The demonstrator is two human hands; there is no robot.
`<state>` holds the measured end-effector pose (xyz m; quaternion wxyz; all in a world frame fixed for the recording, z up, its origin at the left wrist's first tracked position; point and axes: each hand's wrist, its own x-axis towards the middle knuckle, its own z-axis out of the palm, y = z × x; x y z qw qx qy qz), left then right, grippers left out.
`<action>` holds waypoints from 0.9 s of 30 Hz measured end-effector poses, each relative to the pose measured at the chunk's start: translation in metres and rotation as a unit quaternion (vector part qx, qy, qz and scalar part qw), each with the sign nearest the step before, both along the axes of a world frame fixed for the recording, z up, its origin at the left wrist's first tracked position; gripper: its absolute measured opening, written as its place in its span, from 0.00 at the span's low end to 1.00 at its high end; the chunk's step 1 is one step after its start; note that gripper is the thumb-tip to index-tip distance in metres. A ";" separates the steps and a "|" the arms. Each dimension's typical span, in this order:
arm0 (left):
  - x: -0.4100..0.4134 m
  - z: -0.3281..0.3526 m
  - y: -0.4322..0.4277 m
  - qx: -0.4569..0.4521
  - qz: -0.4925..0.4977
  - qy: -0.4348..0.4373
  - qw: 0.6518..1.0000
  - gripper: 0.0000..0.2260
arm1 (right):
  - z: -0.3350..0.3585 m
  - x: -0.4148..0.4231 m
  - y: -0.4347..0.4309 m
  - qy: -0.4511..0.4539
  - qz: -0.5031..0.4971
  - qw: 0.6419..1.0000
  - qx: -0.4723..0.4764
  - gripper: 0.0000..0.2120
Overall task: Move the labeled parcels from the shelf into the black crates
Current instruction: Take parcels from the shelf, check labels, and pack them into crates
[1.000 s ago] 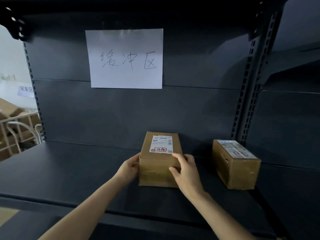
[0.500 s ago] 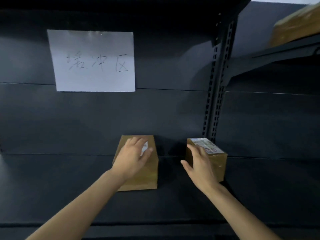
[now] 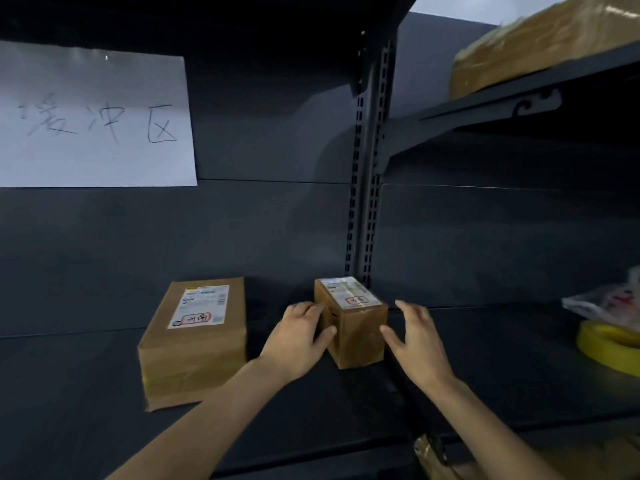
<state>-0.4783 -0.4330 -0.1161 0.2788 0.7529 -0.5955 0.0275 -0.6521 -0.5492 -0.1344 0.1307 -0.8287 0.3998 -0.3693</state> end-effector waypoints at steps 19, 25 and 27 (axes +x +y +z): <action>0.006 -0.027 0.007 -0.006 0.034 0.241 0.970 0.28 | -0.006 0.061 0.006 -0.059 0.189 0.950 0.240 0.17; 0.015 -0.023 0.035 -0.004 0.056 0.223 0.973 0.28 | -0.012 0.081 0.030 -0.067 0.194 0.955 0.217 0.20; 0.012 -0.019 0.043 -0.004 0.051 0.198 0.979 0.31 | -0.013 0.082 0.031 -0.070 0.194 0.953 0.220 0.21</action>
